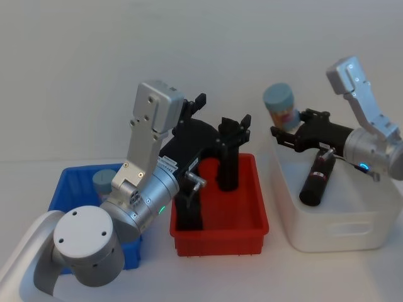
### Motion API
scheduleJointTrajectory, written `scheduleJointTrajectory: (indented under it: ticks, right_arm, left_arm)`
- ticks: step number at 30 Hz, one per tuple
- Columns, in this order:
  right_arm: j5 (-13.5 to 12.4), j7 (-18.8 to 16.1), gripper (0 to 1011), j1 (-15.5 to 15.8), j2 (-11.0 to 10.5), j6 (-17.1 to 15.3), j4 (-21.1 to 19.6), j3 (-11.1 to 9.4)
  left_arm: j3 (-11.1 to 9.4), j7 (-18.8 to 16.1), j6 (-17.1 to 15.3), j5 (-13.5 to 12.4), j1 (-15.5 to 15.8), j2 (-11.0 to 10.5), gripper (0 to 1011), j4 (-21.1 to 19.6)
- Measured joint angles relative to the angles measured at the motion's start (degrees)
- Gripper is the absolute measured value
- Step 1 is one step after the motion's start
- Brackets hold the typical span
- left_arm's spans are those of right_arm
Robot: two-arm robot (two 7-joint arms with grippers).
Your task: Pick the cotton swabs from the blue box and place them into the white box.
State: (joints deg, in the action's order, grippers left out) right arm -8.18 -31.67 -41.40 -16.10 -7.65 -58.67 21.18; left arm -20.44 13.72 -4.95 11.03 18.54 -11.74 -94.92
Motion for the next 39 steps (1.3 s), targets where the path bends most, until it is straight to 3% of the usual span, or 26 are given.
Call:
scheduleJointTrajectory:
  ticks: [12, 22, 29, 39]
  right_arm:
    - [-6.4, 7.5, 635, -0.7, 1.0, -5.7, 5.4, -1.2]
    - [-13.4, 13.2, 635, -4.5, 3.1, -9.3, 14.7, -2.8]
    - [-15.9, 13.6, 635, -7.1, 4.3, -8.9, 20.2, -3.5]
    - [-17.4, 12.2, 635, -9.2, 5.1, -7.4, 23.6, -3.9]
  left_arm:
    - [0.0, 0.0, 0.0, 0.0, 0.0, 0.0, 1003, 0.0]
    - [0.0, 0.0, 0.0, 0.0, 0.0, 0.0, 1003, 0.0]
    - [0.0, 0.0, 0.0, 0.0, 0.0, 0.0, 1003, 0.0]
    - [0.0, 0.0, 0.0, 0.0, 0.0, 0.0, 1003, 0.0]
